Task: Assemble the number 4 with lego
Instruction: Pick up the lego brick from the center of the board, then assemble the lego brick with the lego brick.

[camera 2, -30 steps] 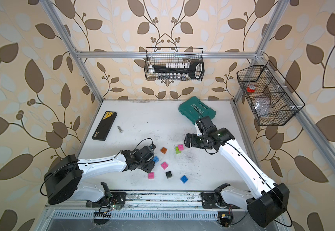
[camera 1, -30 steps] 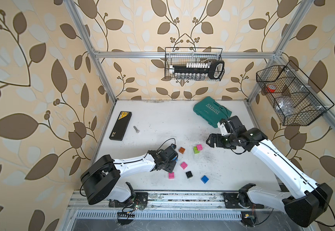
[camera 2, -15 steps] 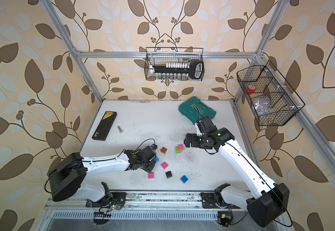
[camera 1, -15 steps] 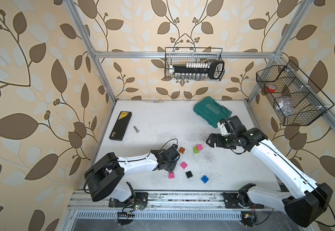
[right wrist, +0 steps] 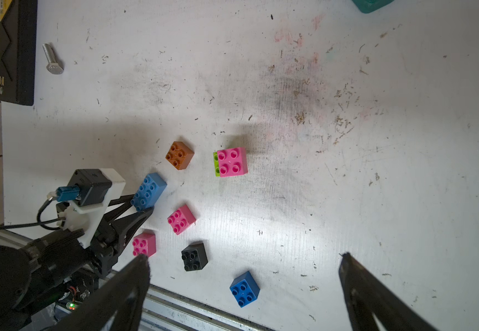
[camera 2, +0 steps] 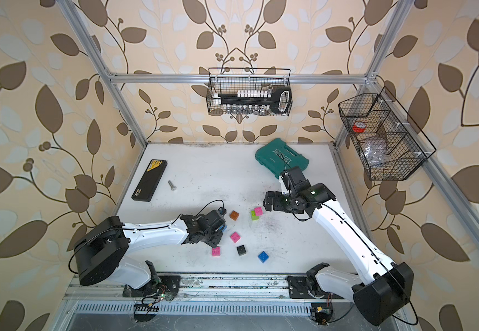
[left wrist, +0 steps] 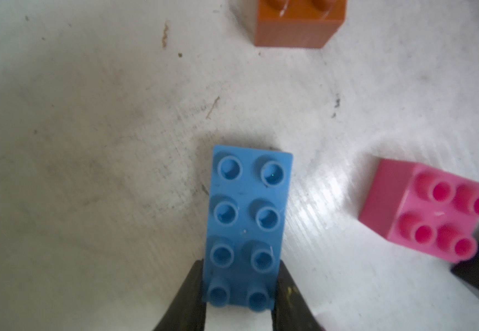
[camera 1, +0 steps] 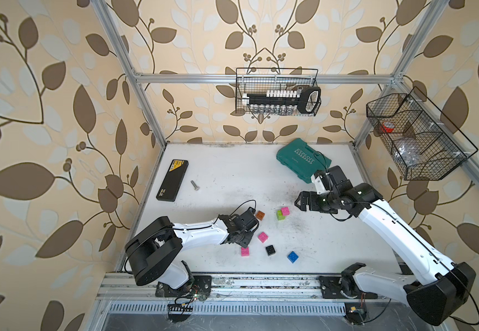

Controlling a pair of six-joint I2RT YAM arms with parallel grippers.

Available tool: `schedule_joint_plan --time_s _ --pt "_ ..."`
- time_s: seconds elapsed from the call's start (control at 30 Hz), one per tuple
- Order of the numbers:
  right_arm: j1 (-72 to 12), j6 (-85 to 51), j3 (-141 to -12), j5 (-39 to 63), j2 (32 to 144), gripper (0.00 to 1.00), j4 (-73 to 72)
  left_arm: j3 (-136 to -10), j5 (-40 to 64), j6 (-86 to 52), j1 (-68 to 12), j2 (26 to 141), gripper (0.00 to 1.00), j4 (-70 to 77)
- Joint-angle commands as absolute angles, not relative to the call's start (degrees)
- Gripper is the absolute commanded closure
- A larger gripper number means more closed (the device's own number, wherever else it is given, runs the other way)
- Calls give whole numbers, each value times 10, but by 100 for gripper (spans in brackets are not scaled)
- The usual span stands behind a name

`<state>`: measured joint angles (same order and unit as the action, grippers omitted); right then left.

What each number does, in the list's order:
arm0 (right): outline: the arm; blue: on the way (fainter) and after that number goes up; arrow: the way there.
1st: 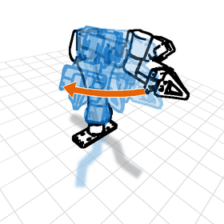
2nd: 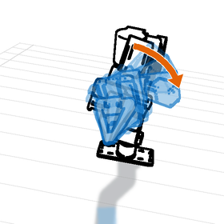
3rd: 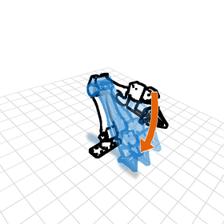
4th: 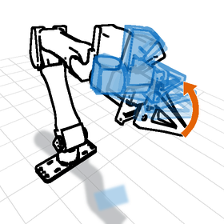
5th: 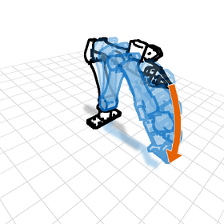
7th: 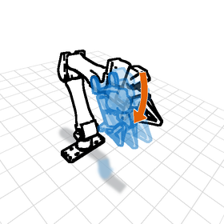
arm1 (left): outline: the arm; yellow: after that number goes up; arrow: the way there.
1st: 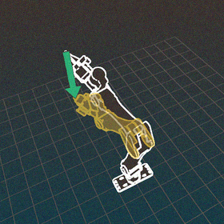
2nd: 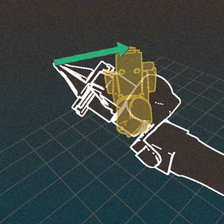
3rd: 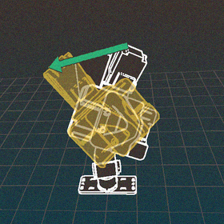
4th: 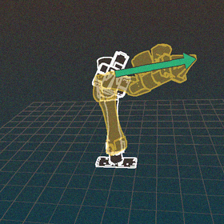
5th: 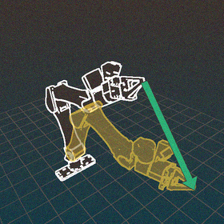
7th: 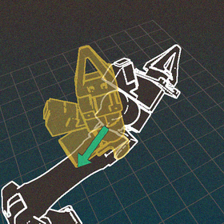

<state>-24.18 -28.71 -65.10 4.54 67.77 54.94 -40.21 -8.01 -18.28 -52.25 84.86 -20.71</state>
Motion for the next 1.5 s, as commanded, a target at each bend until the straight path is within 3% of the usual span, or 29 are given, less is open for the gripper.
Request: schedule_joint_plan --time_s 0.0,0.13,0.47,0.8,1.47 --pt "-239 -289 -640 46 666 1 550 -420 -86 -181 -530 856 82 -207" --pt "-236 -284 -632 49 669 1 549 -423 -81 -171 -531 840 100 -215" --pt "-191 -248 -605 119 703 1 508 -504 -52 -36 -532 759 100 -256" --pt "-168 -217 -592 186 749 1 444 -581 53 116 -531 846 100 -241" --pt "-114 -193 -532 250 785 1 358 -615 87 241 -491 952 100 -192"
